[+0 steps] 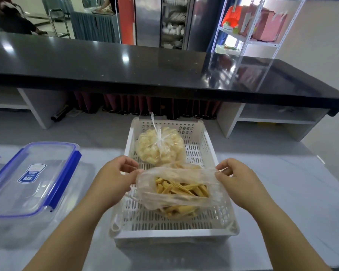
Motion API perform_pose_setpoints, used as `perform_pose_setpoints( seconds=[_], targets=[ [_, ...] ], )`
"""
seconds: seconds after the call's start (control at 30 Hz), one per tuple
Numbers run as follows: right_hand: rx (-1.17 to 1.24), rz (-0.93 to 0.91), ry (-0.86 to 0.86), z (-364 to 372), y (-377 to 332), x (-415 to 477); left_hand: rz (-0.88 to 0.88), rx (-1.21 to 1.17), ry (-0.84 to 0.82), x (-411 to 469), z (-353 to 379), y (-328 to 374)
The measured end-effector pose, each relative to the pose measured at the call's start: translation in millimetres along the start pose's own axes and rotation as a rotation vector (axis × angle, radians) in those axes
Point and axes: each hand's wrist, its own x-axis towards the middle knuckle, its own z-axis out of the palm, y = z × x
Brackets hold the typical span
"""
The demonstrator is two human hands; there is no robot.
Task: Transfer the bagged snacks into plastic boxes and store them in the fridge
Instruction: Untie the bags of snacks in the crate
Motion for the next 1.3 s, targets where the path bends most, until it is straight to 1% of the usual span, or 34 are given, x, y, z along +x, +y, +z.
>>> perform_pose_setpoints(
  seconds=[0.07,0.2,0.23,0.37,0.43,0.6,0.73,0.8,0.87,0.97,1.07,1.13,1.3],
  targets=[
    [-0.110,-0.069,-0.039,-9.6,-7.0,5.7,0.102,0.155,-0.032,4.5,-7.4,0.7],
    [-0.102,-0.182,-0.219,-29.1,-34.2,25.5,0.181,0.206,-0.054,20.1,-19.5,5.7],
    [-0.098,-0.211,-0.228,-30.3,-41.8,32.0,0.199,0.216,-0.050,25.0,-21.7,7.7],
    [-0.112,-0.279,-0.155,-14.1,-71.9,64.3,0.271,0.222,0.009,52.1,-24.6,12.1],
    [-0.123,-0.300,-0.167,2.5,-85.0,80.9,0.301,0.229,0.011,67.7,-21.4,13.7],
    [-0.118,-0.321,-0.131,37.3,-107.8,111.6,0.348,0.304,-0.083,100.7,-5.5,15.8],
    [-0.119,-0.283,-0.257,53.6,-113.9,126.5,0.349,0.348,-0.150,117.4,3.0,18.7],
    [-0.145,-0.280,-0.274,60.3,-112.1,131.4,0.353,0.345,-0.158,121.7,4.8,18.4],
    [-0.023,-0.236,-0.269,64.4,-109.7,133.6,0.358,0.331,-0.149,124.6,5.0,16.4],
    [0.287,-0.134,-0.268,66.6,-103.4,136.5,0.408,0.333,-0.141,129.1,6.0,12.7],
    [0.478,-0.130,-0.246,64.2,-96.2,137.1,0.454,0.305,-0.187,132.2,11.3,10.9],
    [0.547,-0.108,-0.170,62.2,-92.2,137.2,0.437,0.241,-0.185,134.0,15.1,8.1],
    [0.774,-0.031,0.106,46.5,-90.2,142.9,0.384,0.150,-0.181,134.2,16.6,2.3]
  ],
)
